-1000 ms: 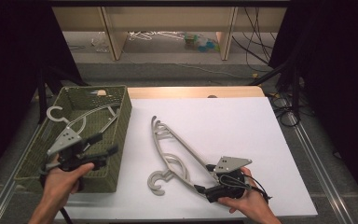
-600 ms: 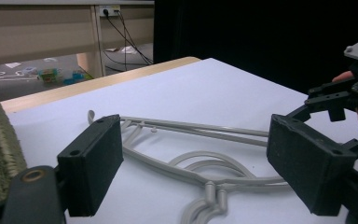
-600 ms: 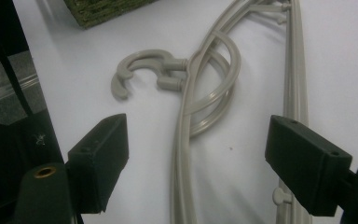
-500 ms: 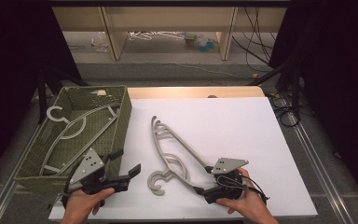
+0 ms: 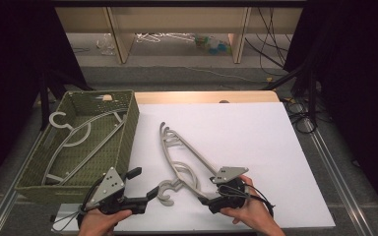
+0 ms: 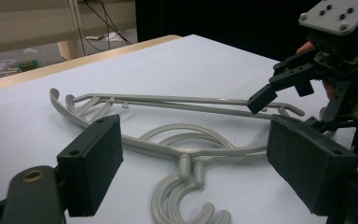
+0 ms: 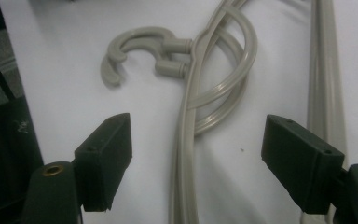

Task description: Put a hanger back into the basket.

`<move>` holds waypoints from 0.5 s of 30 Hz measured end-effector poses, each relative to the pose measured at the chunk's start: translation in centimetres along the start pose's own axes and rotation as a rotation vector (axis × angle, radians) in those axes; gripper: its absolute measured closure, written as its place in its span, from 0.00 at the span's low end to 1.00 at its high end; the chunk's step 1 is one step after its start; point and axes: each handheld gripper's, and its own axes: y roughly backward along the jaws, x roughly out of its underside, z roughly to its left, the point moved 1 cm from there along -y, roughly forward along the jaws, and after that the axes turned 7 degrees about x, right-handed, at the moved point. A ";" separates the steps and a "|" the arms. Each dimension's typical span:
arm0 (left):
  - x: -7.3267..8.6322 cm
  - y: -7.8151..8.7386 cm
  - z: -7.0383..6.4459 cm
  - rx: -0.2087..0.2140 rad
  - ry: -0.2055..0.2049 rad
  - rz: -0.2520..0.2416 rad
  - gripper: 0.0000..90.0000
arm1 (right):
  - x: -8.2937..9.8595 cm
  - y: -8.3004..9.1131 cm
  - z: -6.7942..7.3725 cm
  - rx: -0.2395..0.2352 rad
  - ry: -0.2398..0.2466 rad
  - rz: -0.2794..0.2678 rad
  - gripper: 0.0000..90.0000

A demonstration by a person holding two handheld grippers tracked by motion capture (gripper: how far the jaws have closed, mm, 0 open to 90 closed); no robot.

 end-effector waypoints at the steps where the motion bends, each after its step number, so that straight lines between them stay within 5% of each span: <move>1: 0.0 0.0 0.0 0.002 -0.012 0.008 0.20 | -0.1 -0.4 0.0 0.004 0.005 0.012 0.28; 2: 0.1 -0.1 0.0 0.003 0.011 0.004 0.20 | -0.1 -0.8 0.2 0.015 0.003 0.006 0.29; 7: 0.1 -0.1 0.1 0.011 -0.011 0.017 0.20 | -0.3 -2.4 0.6 0.013 0.029 0.110 0.34; 15: 0.2 0.0 0.2 0.012 0.010 0.010 0.21 | -0.7 -3.5 0.8 -0.004 0.022 0.202 0.56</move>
